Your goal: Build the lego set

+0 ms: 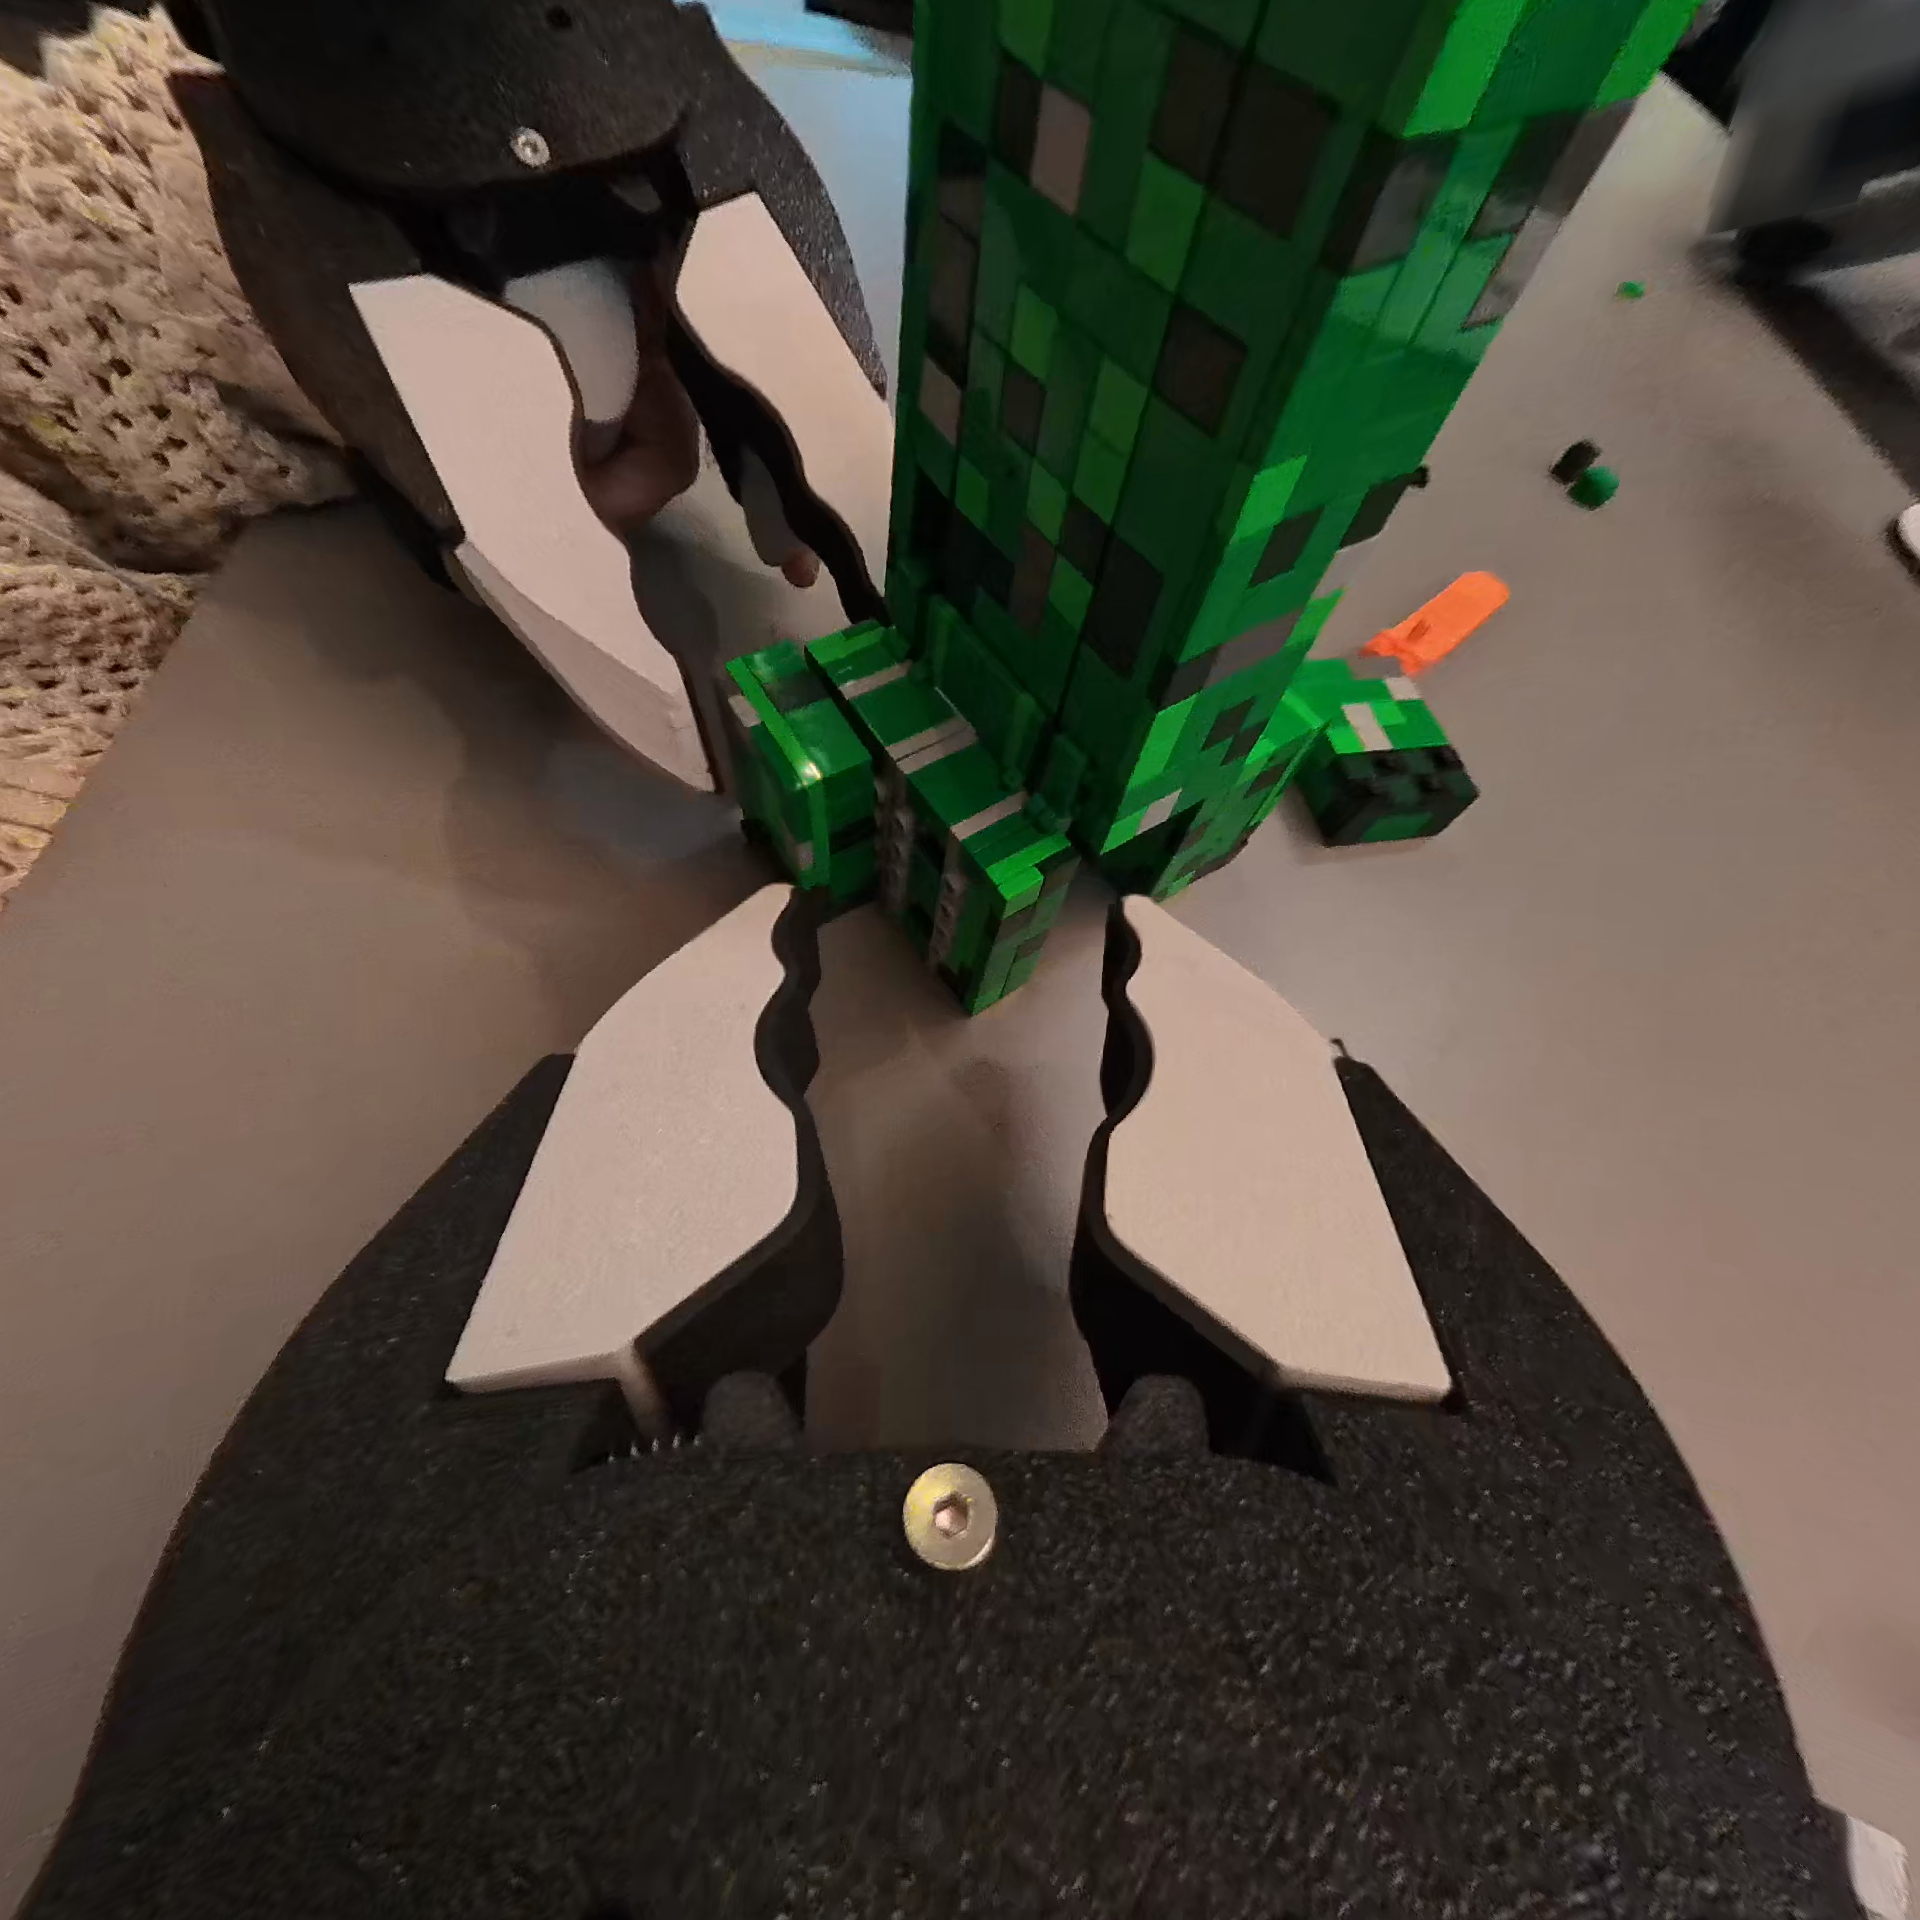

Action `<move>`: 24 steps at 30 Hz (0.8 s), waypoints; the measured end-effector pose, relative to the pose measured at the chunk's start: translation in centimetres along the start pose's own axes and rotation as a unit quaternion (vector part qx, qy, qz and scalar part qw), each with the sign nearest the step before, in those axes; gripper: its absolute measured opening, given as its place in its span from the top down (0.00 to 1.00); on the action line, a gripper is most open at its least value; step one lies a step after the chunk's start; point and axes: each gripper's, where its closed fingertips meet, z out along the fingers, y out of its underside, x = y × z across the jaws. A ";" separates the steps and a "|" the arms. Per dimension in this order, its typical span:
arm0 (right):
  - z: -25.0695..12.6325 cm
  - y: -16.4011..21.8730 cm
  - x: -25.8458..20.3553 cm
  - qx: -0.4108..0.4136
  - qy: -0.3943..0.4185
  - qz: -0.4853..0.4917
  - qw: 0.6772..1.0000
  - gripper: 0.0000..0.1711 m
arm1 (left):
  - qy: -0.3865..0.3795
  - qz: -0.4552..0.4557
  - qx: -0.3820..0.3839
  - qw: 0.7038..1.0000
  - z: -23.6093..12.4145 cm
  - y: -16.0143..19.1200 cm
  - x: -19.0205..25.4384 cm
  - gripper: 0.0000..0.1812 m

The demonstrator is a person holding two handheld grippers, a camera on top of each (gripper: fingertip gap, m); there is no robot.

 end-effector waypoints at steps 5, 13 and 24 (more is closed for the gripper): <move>0.5 0.6 -0.4 -0.028 -0.011 -0.008 1.000 0.69 | -0.005 0.013 -0.006 1.000 0.4 0.1 -0.2 0.79; 0.7 0.8 -0.7 -0.034 -0.022 -0.009 0.999 0.70 | -0.008 0.025 -0.014 1.000 0.7 0.2 -0.2 0.79; 0.3 -1.1 0.7 0.028 0.049 -0.008 0.998 0.50 | -0.013 0.026 -0.014 0.999 0.7 0.2 -0.3 0.80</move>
